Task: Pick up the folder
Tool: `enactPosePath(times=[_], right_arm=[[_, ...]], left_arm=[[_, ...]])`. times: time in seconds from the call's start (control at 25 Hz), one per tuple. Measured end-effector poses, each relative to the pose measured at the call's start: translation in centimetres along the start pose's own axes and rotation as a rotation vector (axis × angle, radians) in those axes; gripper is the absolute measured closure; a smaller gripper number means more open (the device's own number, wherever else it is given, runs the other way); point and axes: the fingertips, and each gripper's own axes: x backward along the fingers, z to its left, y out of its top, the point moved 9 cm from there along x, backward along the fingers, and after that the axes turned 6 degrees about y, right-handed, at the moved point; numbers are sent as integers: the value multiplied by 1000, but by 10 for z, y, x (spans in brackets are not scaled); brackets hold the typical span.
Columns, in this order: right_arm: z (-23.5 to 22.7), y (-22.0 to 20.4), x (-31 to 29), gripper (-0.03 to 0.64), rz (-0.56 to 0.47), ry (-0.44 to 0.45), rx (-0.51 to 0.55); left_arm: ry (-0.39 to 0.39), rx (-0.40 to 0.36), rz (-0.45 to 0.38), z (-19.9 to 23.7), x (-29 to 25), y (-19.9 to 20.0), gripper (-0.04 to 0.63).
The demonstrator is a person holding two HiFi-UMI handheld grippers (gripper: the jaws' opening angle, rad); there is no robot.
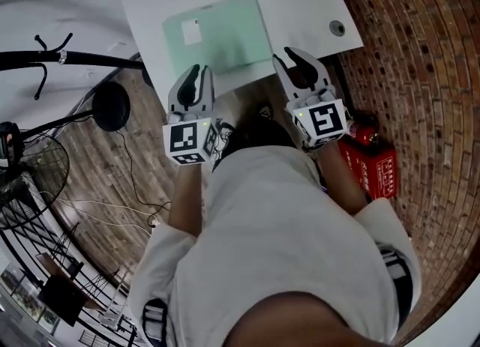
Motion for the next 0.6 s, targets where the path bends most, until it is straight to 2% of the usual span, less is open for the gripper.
enactPosePath(times=[0.32, 0.6], right_arm=[[-38, -17, -4, 511, 13, 60, -42], [-56, -38, -19, 494, 60, 117, -87]], left_arm=[[40, 25, 70, -20, -22, -14, 526], [102, 44, 136, -12, -35, -27, 526]])
